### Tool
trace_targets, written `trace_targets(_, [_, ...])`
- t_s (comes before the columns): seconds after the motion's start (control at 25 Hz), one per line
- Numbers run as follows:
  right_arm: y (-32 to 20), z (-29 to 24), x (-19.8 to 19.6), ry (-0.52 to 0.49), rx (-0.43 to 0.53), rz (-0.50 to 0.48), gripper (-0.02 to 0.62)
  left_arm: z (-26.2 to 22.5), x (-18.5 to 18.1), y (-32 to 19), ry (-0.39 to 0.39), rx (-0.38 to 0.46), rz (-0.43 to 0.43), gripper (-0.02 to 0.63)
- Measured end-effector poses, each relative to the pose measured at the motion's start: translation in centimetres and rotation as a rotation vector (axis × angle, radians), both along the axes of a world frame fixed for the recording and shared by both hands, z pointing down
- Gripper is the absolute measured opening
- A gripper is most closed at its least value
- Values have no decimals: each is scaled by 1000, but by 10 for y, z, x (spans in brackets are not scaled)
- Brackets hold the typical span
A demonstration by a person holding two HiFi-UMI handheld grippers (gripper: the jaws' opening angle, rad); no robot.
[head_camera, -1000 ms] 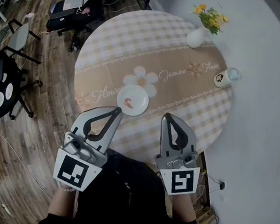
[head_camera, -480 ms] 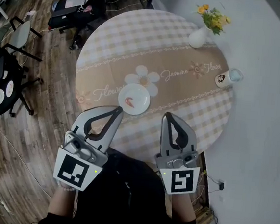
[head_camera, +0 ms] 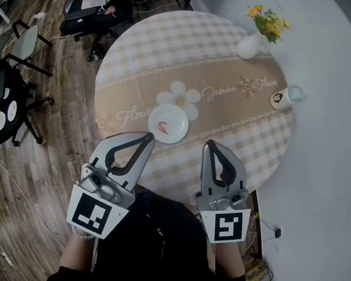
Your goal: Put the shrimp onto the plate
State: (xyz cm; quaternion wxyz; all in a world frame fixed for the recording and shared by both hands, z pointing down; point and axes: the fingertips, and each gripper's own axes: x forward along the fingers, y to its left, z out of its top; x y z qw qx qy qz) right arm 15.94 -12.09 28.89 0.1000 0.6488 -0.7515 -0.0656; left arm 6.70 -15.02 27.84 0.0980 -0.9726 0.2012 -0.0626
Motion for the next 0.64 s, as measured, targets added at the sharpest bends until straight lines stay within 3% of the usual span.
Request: trace_targets(0.64, [-5,4,-9,18,-23,-23,2,1,-4,-3,-6,-3,-2,0])
